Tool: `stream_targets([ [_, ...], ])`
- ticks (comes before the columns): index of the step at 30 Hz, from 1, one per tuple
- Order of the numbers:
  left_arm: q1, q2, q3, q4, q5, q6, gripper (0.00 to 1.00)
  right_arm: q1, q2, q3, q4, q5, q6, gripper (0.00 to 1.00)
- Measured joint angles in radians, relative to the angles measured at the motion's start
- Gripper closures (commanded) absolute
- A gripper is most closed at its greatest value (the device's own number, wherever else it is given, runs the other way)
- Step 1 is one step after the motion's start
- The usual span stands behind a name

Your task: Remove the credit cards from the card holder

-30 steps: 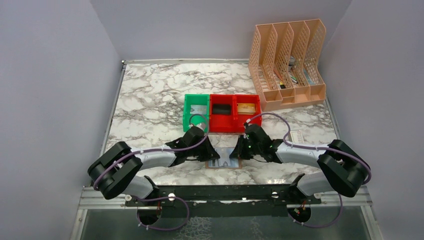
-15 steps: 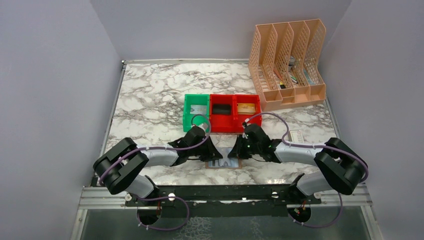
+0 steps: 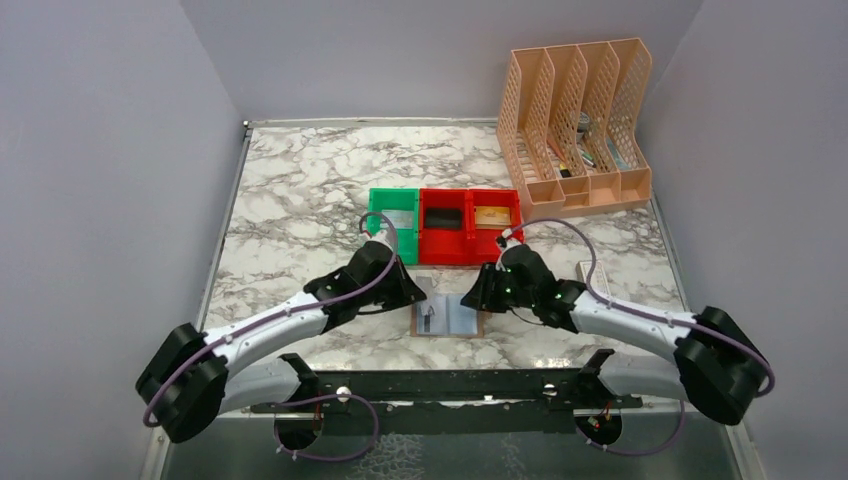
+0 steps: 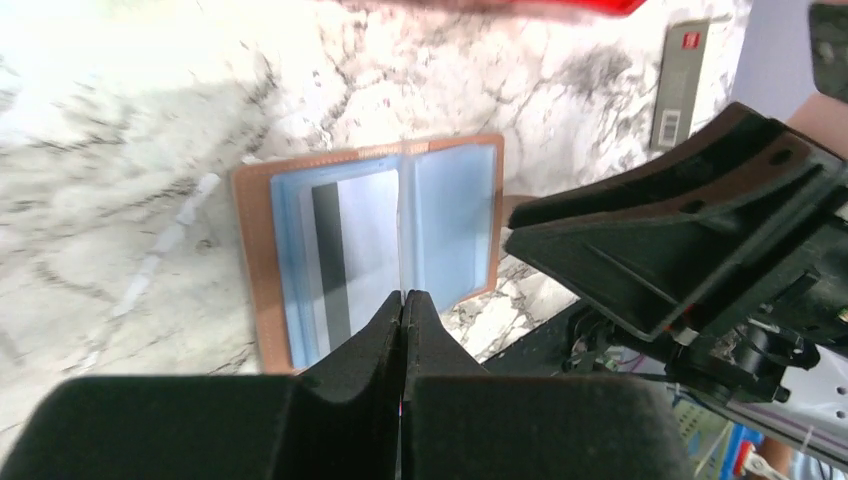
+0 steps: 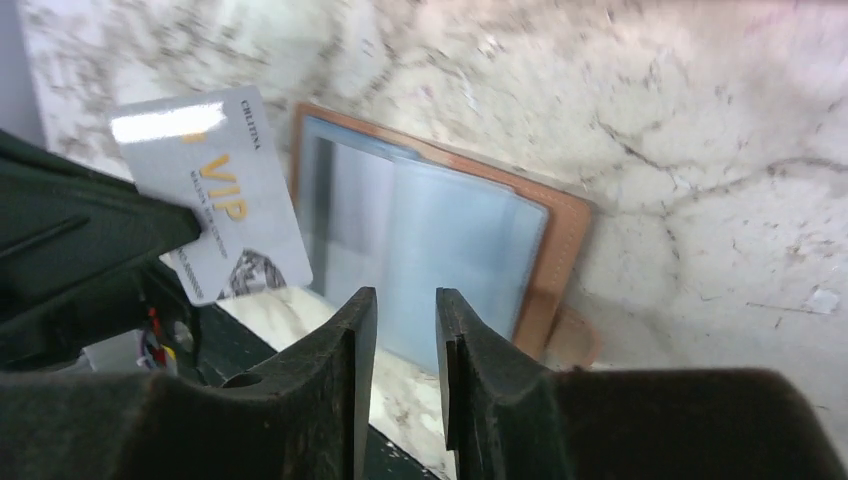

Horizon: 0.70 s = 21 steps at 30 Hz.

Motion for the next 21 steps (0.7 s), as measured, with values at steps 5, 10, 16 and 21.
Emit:
stream_targets([
  [5,0.025,-0.139,0.062,-0.159,-0.069,0.089,1.0,-0.003,-0.162,0.03,-0.043,0.07,-0.017,0.44],
  [10,0.056,-0.202,0.12,-0.259,-0.085,0.183,1.0,-0.015,-0.271,0.048,-0.064,0.135,-0.029,0.35],
  [16,0.127,-0.239,0.177,-0.298,-0.069,0.294,1.0,-0.024,-0.36,0.04,-0.019,0.151,-0.053,0.33],
  [21,0.179,-0.255,0.163,-0.237,0.009,0.317,1.0,-0.026,-0.375,0.019,0.064,0.093,-0.108,0.17],
])
